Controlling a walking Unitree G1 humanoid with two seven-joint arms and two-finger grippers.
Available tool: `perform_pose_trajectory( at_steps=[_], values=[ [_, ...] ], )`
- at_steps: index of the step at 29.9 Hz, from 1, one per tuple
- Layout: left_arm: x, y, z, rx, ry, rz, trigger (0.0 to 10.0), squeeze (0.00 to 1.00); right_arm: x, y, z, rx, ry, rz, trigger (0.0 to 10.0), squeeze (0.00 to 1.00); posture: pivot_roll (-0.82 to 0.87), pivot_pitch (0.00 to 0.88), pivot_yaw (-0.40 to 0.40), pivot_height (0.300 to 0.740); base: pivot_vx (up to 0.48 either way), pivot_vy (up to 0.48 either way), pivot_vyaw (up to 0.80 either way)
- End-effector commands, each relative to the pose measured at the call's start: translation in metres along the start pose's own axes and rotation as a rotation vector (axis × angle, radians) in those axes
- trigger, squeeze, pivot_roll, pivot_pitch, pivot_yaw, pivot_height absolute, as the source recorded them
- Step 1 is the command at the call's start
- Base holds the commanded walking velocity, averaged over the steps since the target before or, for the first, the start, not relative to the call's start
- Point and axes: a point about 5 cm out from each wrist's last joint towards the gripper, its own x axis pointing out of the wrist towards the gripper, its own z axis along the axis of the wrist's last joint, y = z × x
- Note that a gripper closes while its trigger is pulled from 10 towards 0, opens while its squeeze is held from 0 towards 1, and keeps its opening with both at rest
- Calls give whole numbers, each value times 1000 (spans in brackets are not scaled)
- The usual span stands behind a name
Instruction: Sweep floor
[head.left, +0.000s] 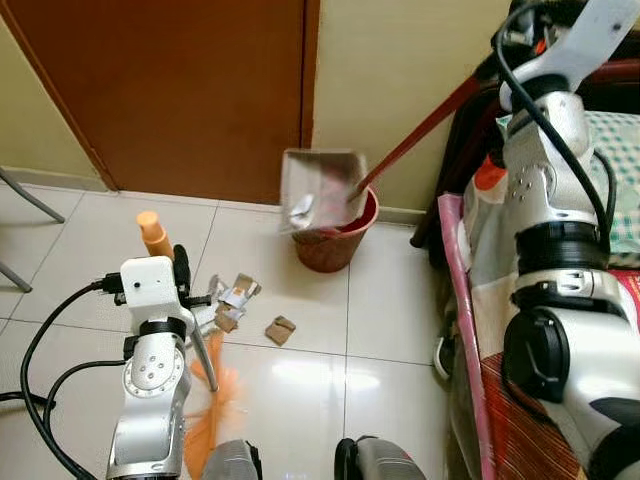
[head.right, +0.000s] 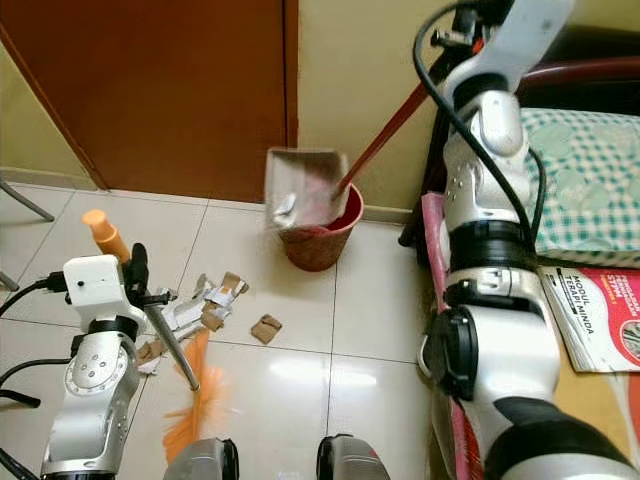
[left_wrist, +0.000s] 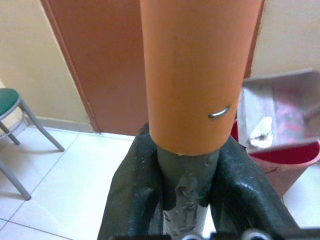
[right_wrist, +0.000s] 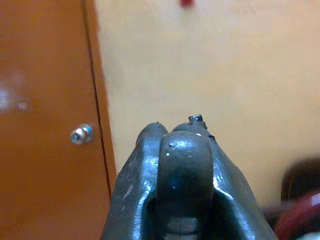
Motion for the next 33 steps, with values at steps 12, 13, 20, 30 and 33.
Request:
perform_pose_trajectory(
  at_steps=[12,13,20,30,33],
  values=[
    [-3,-6,2,-9,-2,-33,10000,0,1,68,12,-327,-261,234,10000,0,82,129,-60,740,0,0,0],
    [-4,-6,2,-9,-2,-34,10000,0,-1,72,9,-336,-262,251,10000,0,82,129,-60,740,0,0,0],
    [-4,-10,2,-5,-2,-53,10000,0,-27,100,-24,-439,-239,473,10000,0,89,134,-70,740,0,0,0],
    [0,-16,3,-11,-11,-56,10000,0,-25,94,-16,-470,-297,487,10000,0,74,119,-84,740,0,0,0],
    [1,-18,3,-14,-14,-56,10000,0,-22,96,-6,-467,-340,480,10000,0,73,114,-88,740,0,0,0]
  ],
)
